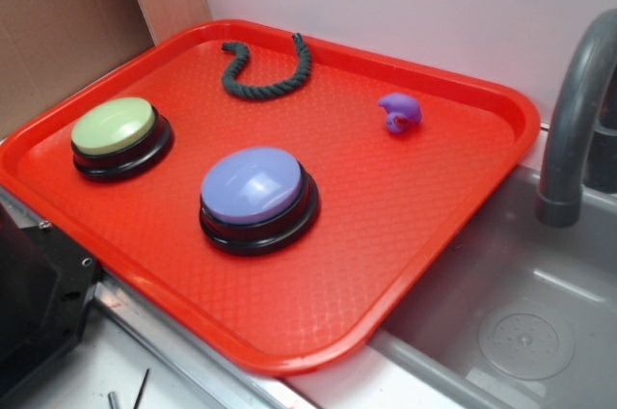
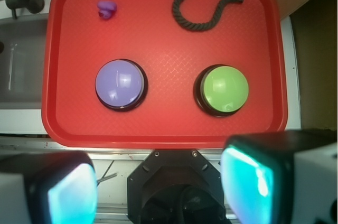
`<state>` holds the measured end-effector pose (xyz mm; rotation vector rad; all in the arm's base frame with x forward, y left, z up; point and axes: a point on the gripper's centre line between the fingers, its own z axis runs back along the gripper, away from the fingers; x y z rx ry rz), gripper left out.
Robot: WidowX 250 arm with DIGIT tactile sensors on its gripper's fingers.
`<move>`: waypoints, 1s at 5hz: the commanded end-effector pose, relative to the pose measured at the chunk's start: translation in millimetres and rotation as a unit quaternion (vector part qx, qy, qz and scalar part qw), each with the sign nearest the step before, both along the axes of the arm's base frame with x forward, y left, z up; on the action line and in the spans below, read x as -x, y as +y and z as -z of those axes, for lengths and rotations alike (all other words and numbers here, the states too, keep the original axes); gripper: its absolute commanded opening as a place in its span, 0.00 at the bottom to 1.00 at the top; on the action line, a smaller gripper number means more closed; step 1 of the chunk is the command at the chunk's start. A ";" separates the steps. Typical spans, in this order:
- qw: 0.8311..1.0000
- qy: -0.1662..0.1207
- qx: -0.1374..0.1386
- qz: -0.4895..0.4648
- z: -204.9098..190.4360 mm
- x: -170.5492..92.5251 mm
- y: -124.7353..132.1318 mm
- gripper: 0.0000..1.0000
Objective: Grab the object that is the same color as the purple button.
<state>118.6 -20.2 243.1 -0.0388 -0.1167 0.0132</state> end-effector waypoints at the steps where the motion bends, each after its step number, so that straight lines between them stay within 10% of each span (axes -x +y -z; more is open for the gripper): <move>1: 1.000 0.000 0.000 0.000 0.0 0.0 0.0 1.00; 3: 0.978 0.024 0.048 -0.202 5.1 -31.0 4.2 1.00; 5: 0.912 0.006 0.080 -0.403 37.8 -88.8 -23.3 1.00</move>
